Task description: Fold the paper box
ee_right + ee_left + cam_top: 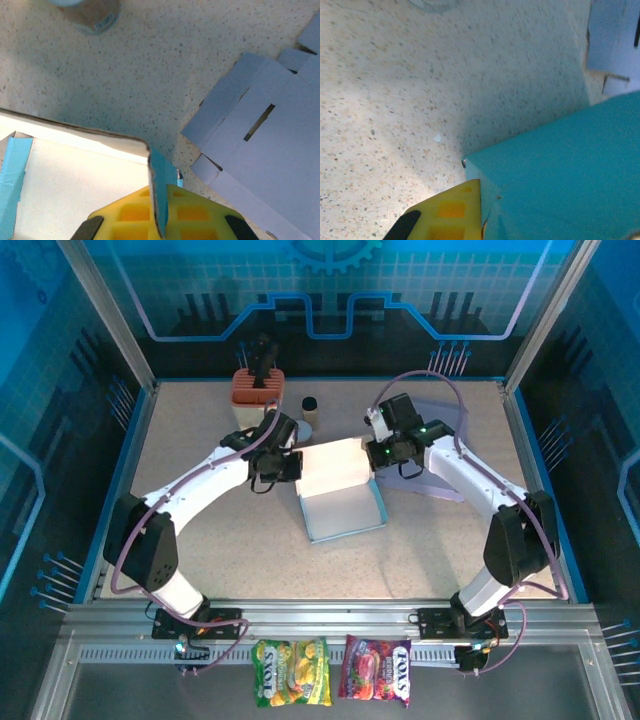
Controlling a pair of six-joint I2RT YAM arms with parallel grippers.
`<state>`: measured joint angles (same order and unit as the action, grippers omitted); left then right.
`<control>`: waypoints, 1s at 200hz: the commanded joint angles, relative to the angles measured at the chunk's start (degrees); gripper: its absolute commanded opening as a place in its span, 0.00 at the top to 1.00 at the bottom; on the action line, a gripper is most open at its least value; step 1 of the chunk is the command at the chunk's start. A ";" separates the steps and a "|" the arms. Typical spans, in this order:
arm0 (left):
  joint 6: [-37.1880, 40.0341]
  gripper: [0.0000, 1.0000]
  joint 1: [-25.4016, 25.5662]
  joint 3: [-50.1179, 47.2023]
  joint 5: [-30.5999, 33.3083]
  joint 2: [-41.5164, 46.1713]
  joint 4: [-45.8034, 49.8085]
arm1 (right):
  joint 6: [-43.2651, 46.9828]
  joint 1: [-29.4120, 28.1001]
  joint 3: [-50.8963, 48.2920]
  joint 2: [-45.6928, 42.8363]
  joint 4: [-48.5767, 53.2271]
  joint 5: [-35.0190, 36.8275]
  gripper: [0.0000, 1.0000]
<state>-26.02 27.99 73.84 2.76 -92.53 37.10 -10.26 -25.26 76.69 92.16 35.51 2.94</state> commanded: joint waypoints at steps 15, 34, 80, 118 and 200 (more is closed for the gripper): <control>-5.91 1.00 0.48 2.35 8.91 -0.65 -5.09 | -13.46 -3.68 -5.17 -3.13 -12.12 5.65 1.00; -5.00 1.00 0.45 -1.69 10.69 1.49 -13.92 | -15.64 -5.96 -9.43 -4.62 -21.66 7.19 1.00; -2.23 1.00 0.40 -17.74 10.46 6.59 -40.08 | -15.34 -9.80 -19.76 -5.31 -41.57 10.11 1.00; -2.35 1.00 0.93 -26.13 7.41 8.63 -51.10 | -12.43 -12.88 -28.31 -7.11 -53.03 12.83 1.00; 1.32 1.00 4.76 -40.80 6.98 9.98 -70.56 | -7.28 -15.35 -41.13 -7.22 -67.72 17.69 1.00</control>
<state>-24.97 29.61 35.33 15.86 -82.70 -22.13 -20.21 -38.26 38.37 84.53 -22.46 23.05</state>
